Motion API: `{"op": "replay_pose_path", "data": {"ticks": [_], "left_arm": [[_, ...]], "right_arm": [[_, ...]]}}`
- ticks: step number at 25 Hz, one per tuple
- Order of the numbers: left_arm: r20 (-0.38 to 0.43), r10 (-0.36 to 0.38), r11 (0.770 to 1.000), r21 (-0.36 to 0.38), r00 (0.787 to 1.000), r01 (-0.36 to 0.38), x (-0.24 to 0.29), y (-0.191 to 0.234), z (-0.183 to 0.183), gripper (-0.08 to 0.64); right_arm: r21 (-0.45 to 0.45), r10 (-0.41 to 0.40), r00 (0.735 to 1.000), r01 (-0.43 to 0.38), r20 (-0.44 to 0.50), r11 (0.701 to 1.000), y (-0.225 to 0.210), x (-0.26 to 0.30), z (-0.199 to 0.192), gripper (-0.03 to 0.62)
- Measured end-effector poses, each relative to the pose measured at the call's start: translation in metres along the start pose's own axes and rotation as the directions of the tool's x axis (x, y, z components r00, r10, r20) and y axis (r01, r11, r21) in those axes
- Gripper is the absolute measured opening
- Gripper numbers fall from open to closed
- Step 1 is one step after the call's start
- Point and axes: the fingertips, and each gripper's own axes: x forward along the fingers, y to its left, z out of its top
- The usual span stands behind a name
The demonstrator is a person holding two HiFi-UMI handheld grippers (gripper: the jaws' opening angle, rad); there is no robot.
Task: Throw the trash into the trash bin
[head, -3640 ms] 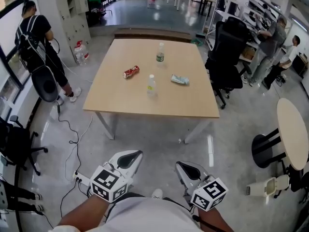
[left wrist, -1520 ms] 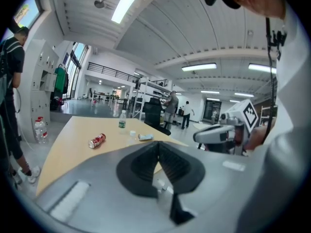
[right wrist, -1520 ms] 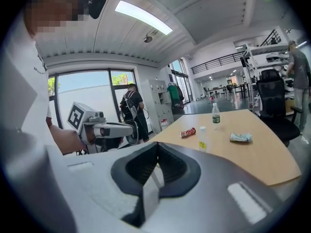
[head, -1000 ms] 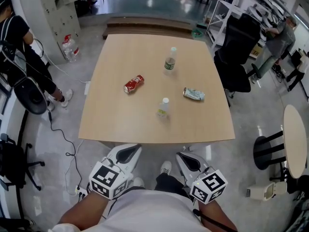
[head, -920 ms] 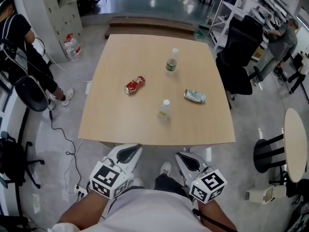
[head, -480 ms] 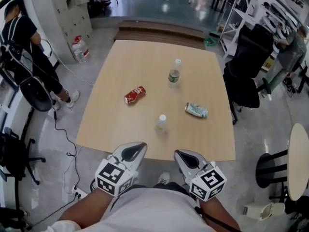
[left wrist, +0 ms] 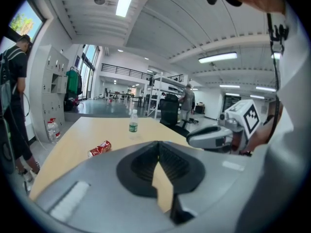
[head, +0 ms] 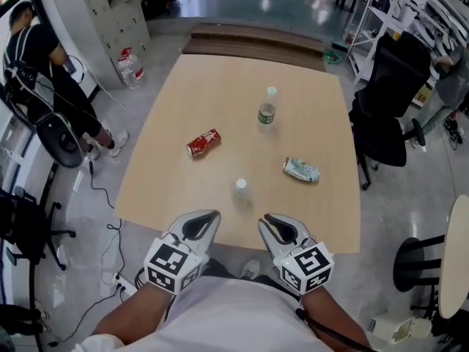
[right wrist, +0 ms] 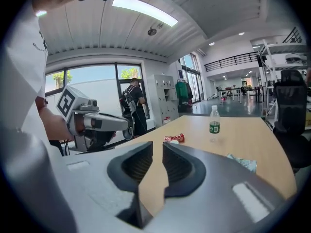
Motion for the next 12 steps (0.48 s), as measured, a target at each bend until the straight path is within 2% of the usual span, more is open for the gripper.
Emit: {"op": "replay_pose_path", "data": {"ticks": [8, 12], "left_arm": [[-0.078, -0.021, 1.000, 0.007, 0.997, 0.022, 0.010, 0.033, -0.018, 0.009], [-0.101, -0.051, 0.999, -0.003, 0.994, 0.051, 0.014, 0.049, -0.025, 0.009]], "right_arm": [[0.004, -0.077, 0.995, 0.077, -0.060, 0.997, -0.018, 0.046, -0.006, 0.150], [-0.018, -0.112, 0.988, 0.110, -0.106, 0.994, -0.020, 0.070, -0.013, 0.166]]}}
